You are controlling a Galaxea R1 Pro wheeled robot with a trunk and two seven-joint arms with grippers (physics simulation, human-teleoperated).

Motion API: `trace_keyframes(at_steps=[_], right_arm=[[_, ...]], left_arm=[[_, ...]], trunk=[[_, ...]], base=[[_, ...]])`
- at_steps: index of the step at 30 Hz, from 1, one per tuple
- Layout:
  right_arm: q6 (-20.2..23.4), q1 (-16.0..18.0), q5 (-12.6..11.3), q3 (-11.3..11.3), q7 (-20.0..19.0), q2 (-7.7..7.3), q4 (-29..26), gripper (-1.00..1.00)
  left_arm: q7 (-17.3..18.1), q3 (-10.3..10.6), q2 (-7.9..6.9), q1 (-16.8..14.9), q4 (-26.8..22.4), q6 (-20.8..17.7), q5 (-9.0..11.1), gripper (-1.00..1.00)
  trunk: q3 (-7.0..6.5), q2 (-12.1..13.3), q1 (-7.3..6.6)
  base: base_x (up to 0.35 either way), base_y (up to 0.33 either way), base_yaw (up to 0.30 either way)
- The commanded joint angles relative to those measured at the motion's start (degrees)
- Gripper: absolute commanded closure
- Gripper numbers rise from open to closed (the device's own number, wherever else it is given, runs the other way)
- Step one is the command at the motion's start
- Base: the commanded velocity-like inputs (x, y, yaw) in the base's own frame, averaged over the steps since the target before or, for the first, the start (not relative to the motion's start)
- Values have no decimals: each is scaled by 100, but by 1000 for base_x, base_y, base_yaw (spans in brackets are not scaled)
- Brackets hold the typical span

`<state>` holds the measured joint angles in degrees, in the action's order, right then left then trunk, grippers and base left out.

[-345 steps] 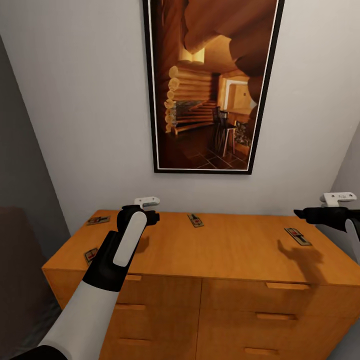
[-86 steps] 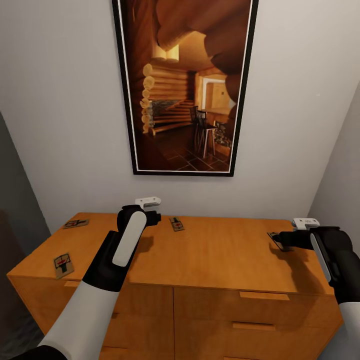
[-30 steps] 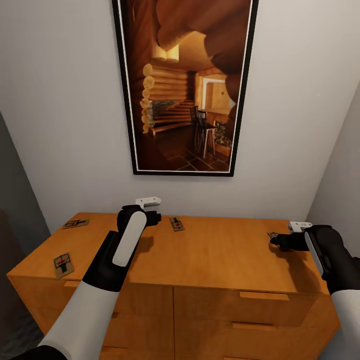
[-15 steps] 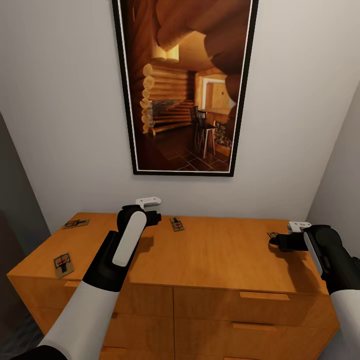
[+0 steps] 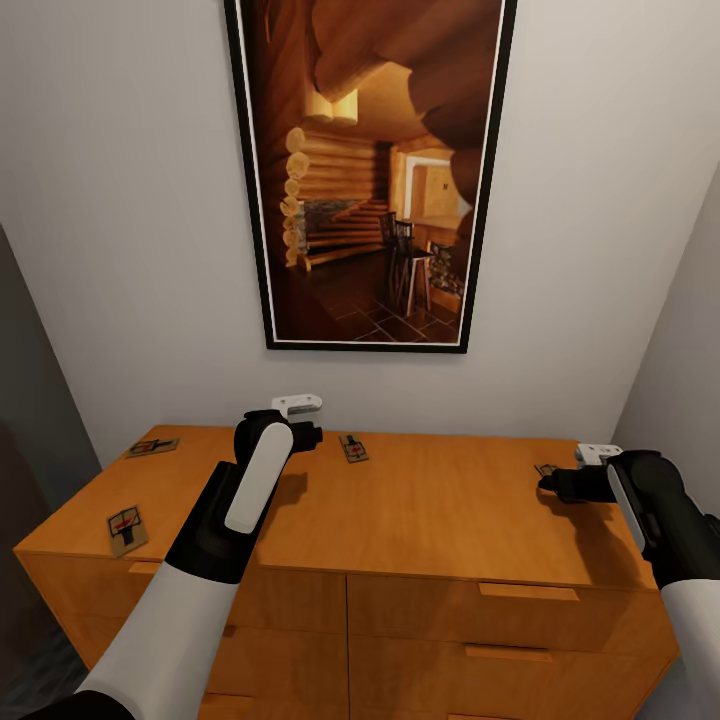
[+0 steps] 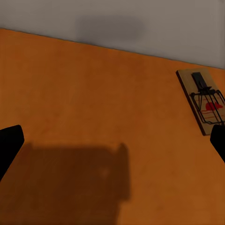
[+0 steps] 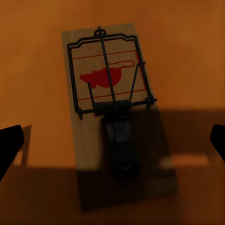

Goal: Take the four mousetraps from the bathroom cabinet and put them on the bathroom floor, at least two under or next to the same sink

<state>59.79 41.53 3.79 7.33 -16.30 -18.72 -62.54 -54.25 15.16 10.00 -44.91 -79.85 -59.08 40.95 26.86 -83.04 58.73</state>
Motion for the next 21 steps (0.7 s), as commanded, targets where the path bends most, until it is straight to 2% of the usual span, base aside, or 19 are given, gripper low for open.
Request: trace_keyframes(at_steps=[1,21], right_arm=[[21,4,41,5,-42,0,3,100],[21,4,40,8,-33,-15,49,100]], left_arm=[[-60,4,0,-6,-4,-16,53,-100],[-60,4,0,-6,-4,-16,53,-100]], trunk=[[7,-4,0],[7,-4,0]], base=[[0,0,0],[0,0,0]])
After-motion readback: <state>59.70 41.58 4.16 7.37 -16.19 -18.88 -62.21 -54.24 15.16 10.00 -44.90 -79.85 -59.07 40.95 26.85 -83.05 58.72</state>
